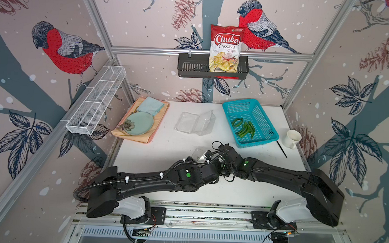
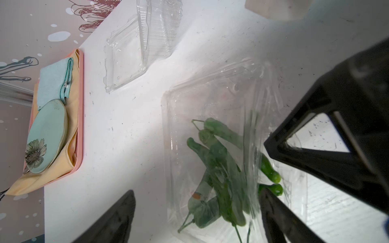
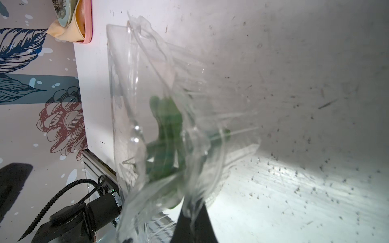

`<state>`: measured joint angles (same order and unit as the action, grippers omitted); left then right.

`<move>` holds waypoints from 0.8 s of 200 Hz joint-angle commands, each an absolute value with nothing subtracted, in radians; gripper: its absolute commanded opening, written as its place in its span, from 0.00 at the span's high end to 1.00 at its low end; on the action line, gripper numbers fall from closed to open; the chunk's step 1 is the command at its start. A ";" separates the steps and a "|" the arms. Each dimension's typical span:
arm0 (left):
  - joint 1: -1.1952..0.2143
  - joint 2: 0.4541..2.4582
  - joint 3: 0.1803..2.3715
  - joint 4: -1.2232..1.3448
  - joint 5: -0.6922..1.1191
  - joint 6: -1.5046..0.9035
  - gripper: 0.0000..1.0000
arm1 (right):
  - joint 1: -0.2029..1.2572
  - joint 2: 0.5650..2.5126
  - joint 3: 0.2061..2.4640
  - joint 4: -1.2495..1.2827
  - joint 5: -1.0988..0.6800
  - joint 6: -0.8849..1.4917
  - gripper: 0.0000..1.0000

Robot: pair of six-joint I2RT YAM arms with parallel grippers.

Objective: Take small green peppers out of containers
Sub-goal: Open the packing box at the center of the board.

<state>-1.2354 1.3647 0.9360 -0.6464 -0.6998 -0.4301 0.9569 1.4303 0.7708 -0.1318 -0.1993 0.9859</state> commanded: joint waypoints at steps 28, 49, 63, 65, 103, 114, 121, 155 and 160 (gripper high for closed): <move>-1.235 1.373 0.947 -0.709 -0.777 -0.462 0.12 | 0.960 1.406 0.769 -0.203 -0.162 0.957 1.00; -1.235 1.357 0.956 -0.748 -0.811 -0.487 0.12 | 0.956 1.386 0.757 -0.226 -0.149 0.954 1.00; -1.235 1.344 0.965 -0.778 -0.830 -0.501 0.12 | 0.952 1.371 0.741 -0.232 -0.145 0.959 1.00; -1.235 1.342 0.967 -0.780 -0.832 -0.501 0.12 | 0.951 1.367 0.738 -0.232 -0.144 0.959 1.00; -1.235 1.303 0.973 -0.790 -0.821 -0.509 0.12 | 0.934 1.343 0.700 -0.225 -0.139 0.972 1.00; -1.234 1.297 0.972 -0.790 -0.816 -0.510 0.12 | 0.933 1.343 0.701 -0.227 -0.134 0.973 1.00; -1.234 1.295 0.973 -0.790 -0.813 -0.511 0.12 | 0.932 1.340 0.700 -0.226 -0.132 0.973 1.00; -1.234 1.287 0.992 -0.813 -0.810 -0.528 0.12 | 0.930 1.337 0.709 -0.230 -0.124 0.973 1.00; -1.234 1.286 0.992 -0.818 -0.810 -0.529 0.12 | 0.930 1.336 0.710 -0.232 -0.123 0.974 1.00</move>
